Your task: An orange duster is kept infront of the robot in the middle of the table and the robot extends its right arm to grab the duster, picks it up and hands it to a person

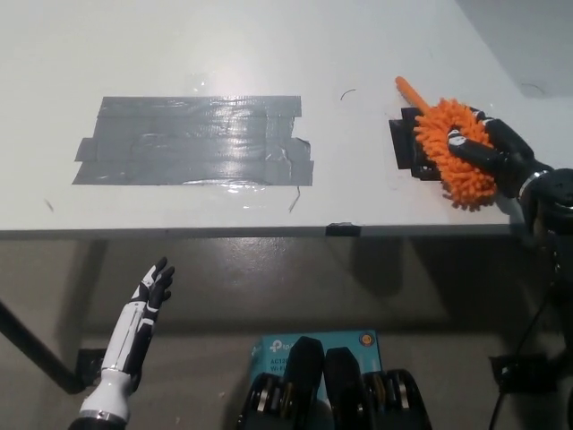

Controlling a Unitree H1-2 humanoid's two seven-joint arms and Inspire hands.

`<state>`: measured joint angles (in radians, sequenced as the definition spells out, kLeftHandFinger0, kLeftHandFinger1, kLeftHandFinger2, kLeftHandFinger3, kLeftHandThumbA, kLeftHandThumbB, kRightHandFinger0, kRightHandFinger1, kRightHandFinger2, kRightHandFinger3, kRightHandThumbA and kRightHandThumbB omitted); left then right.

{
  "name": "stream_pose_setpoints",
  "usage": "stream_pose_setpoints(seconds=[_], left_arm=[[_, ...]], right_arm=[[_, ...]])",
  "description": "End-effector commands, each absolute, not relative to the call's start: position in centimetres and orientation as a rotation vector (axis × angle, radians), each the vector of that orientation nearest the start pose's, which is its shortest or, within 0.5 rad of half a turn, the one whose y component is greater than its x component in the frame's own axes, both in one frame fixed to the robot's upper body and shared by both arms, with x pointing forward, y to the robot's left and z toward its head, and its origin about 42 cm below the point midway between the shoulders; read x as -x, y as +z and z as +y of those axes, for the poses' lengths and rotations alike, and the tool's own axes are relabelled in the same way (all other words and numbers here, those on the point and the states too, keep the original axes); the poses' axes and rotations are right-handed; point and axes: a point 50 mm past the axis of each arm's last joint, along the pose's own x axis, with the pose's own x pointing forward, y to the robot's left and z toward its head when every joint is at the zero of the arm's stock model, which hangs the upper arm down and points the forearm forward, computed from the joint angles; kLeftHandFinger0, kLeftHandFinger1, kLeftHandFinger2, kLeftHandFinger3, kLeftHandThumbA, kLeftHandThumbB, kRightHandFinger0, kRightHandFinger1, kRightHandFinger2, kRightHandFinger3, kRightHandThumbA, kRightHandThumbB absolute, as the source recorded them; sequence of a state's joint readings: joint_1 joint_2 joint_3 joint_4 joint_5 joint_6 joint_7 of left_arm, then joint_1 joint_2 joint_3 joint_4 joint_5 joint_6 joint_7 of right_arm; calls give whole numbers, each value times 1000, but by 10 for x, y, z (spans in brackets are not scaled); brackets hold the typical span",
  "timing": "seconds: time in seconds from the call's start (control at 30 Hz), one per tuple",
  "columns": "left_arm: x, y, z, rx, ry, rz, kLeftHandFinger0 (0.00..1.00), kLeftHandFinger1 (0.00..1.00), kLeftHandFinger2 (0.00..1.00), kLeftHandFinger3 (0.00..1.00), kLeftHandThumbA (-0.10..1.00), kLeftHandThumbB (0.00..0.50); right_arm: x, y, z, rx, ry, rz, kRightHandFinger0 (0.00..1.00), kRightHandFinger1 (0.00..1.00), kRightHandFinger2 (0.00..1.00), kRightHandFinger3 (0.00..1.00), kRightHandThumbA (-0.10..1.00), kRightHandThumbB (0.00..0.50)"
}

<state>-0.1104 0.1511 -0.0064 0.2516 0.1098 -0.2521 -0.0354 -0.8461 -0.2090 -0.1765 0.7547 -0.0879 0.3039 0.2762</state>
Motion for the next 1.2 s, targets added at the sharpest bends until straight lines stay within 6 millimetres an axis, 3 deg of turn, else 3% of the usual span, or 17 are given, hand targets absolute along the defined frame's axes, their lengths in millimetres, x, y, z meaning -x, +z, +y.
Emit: stream_pose_setpoints(seconds=[0.0,0.1,0.27,0.37,0.63,0.83,1.17], left_arm=[[-327,97,257,-276,-93,-178,1000,1000,1000,1000,1000,116],[-328,99,258,-280,-91,-179,1000,1000,1000,1000,1000,119],[-330,101,258,-284,-91,-188,1000,1000,1000,1000,1000,117],[-330,102,259,-286,-89,-185,998,1000,1000,1000,1000,116],[-330,101,258,-277,-88,-189,1000,1000,1000,1000,1000,112],[-332,102,258,-272,-87,-193,1000,1000,1000,1000,1000,98],[-332,101,258,-275,-89,-195,1000,1000,1000,1000,1000,100]], right_arm=[[-530,267,-235,-430,377,110,0,468,831,1000,-100,150],[-528,268,-226,-493,386,92,0,437,804,1000,-100,125],[-527,271,-213,-545,409,72,0,429,786,1000,-100,125],[-525,274,-199,-598,413,56,0,445,852,1000,-100,126],[-525,270,-174,-726,393,70,0,411,862,1000,-100,108],[-528,267,-172,-748,393,93,0,356,754,1000,-100,108],[-528,263,-168,-749,374,124,0,344,735,1000,-100,125]])
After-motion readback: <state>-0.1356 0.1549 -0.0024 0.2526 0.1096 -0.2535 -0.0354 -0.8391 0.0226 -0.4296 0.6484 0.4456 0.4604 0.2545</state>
